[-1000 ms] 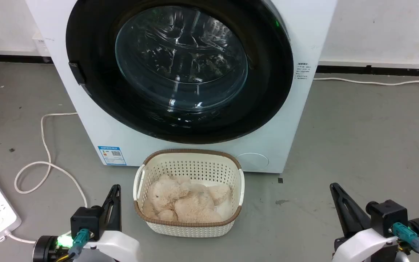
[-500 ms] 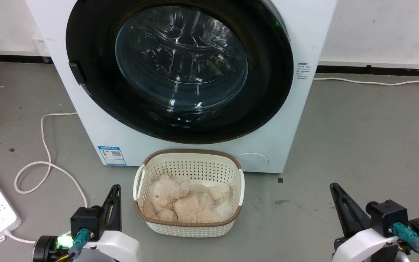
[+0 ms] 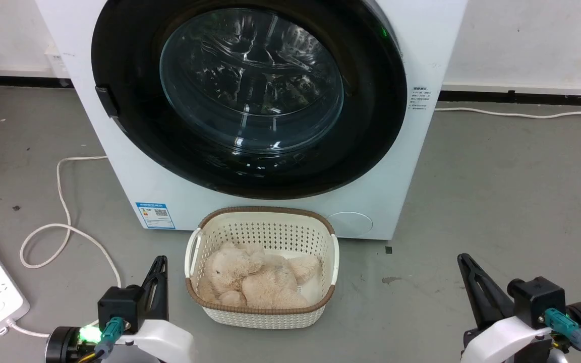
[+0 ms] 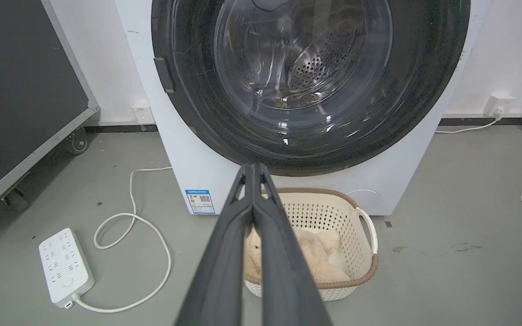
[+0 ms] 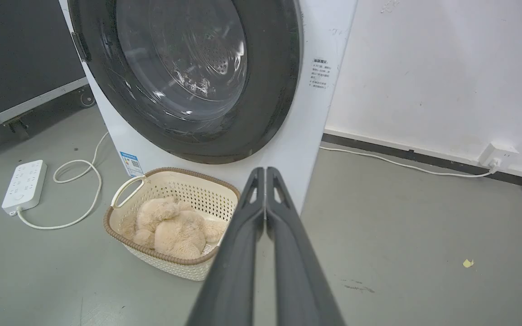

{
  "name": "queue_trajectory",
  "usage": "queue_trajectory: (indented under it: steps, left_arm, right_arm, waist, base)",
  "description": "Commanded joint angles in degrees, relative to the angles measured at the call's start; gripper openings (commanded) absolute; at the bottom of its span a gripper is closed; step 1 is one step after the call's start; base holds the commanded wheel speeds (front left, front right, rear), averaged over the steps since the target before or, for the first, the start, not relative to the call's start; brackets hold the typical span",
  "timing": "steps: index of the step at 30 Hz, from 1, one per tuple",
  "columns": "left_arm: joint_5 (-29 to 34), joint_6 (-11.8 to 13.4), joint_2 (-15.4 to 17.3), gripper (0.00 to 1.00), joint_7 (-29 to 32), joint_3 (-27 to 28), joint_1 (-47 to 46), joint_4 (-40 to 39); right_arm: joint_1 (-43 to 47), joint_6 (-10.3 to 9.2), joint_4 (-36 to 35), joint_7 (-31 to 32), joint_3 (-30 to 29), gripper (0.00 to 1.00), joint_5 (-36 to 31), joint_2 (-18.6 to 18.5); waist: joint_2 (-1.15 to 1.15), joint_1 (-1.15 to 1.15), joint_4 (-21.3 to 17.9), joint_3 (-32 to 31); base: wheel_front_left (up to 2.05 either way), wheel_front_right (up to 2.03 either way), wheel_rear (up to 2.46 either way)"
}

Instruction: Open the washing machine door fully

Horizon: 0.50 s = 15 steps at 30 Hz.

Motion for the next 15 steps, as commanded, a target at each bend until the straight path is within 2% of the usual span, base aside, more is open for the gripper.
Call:
queue_trajectory:
  steps: [1, 10, 11, 15]
  left_arm:
    - [0.16, 0.12, -0.01, 0.0, 0.02, 0.03, -0.85, -0.23]
    - [0.16, 0.12, -0.01, 0.0, 0.02, 0.03, -0.85, -0.23]
    - [0.0, 0.0, 0.0, 1.0, 0.0, -0.01, 0.0, 0.0]
    - [-0.01, -0.01, 0.0, 1.0, -0.01, -0.05, 0.05, 0.04]
  right_arm:
    - [-0.67, -0.05, -0.34, 0.03, -0.02, 0.0, -0.43, 0.25]
    - [-0.67, -0.05, -0.34, 0.03, -0.02, 0.0, -0.43, 0.25]
    - [0.0, 0.0, 0.0, 0.0, 0.0, 1.0, 0.0, 0.0]
    - [0.02, 0.01, 0.02, -0.01, -0.02, 1.0, 0.04, 0.0]
  waist:
    - [0.0, 0.0, 0.0, 0.0]
    - [0.0, 0.0, 0.0, 0.0]
    - [0.0, 0.0, 0.0, 0.0]
    - [0.0, 0.0, 0.0, 0.0]
  base:
    - [0.0, 0.0, 0.0]
    - [0.0, 0.0, 0.0]
    - [0.0, 0.0, 0.0]
    - [0.0, 0.0, 0.0]
